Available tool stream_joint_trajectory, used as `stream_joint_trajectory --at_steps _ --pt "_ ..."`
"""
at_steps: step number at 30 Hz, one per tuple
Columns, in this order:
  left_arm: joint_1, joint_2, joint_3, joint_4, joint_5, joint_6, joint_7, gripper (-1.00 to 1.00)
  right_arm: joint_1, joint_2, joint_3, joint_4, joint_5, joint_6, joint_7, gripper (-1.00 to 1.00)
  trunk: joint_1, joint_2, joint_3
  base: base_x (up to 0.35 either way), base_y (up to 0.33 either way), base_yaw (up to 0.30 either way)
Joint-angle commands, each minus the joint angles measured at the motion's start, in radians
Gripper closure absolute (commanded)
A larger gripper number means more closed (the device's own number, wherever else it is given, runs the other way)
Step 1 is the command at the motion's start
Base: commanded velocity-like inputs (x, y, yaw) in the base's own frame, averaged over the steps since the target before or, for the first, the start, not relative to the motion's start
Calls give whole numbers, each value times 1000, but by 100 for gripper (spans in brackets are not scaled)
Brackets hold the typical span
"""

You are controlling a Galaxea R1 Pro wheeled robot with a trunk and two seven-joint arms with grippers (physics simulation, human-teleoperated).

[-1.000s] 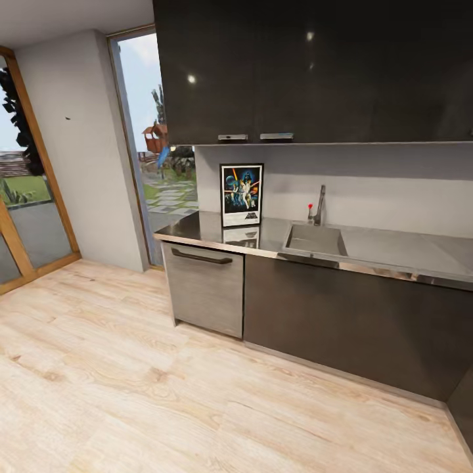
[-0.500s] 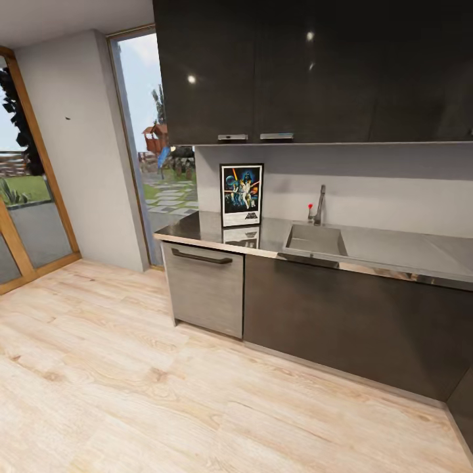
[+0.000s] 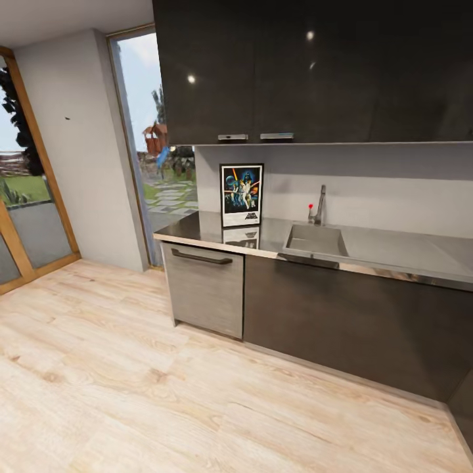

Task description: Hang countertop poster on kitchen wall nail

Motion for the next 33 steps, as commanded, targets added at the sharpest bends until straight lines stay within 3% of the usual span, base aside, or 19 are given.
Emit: stream_joint_trajectory --at_steps 1,26,33 --pt "0 2 1 1 -3 -1 0 -100 0 0 0 2 -1 -3 0 -100 0 0 -1 156 18 0" --pt "0 10 2 11 -3 4 -5 -100 1 0 1 12 3 -4 -1 -100 0 0 -1 307 135 -1" --pt "0 11 2 12 -3 4 -5 -100 2 0 1 14 4 -5 0 -100 0 0 3 262 265 -161"
